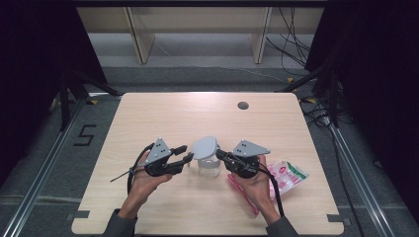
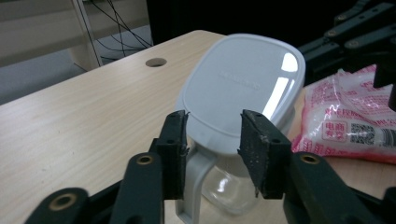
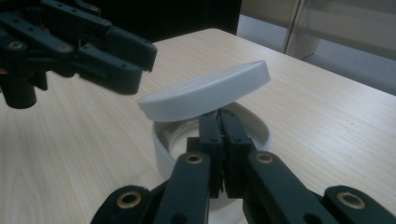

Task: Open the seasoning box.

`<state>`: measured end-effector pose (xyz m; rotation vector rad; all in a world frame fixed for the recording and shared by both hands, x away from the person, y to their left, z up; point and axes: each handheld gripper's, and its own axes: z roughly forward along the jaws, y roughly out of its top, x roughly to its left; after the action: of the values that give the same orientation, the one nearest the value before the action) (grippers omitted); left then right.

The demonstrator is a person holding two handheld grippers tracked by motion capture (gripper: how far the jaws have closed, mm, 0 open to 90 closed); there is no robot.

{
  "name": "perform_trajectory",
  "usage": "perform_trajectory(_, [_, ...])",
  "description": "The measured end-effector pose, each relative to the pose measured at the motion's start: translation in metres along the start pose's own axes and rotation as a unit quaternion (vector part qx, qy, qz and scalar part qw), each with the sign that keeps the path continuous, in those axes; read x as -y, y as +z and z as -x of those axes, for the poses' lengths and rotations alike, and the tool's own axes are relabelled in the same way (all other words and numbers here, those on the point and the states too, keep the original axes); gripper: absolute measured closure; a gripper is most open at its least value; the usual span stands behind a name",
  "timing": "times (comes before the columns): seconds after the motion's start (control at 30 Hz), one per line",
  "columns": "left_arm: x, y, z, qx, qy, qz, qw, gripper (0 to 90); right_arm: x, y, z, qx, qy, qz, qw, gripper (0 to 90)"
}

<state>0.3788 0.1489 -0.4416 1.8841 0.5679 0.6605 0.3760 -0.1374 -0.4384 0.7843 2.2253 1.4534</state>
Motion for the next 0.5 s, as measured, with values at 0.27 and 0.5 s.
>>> perform_trajectory(0.27, [0.016,-0.011,0.004,-0.011,0.005,-0.014,0.9998,45.1,-0.006,0.004,-0.005,-0.004,0.003,0.009,0.9999,89.3])
perform_trajectory(0.5, [0.022,-0.015,0.013,-0.013,0.006,-0.016,0.9998,34.6,-0.008,0.008,-0.009,-0.006,-0.005,0.006,1.0000,89.3])
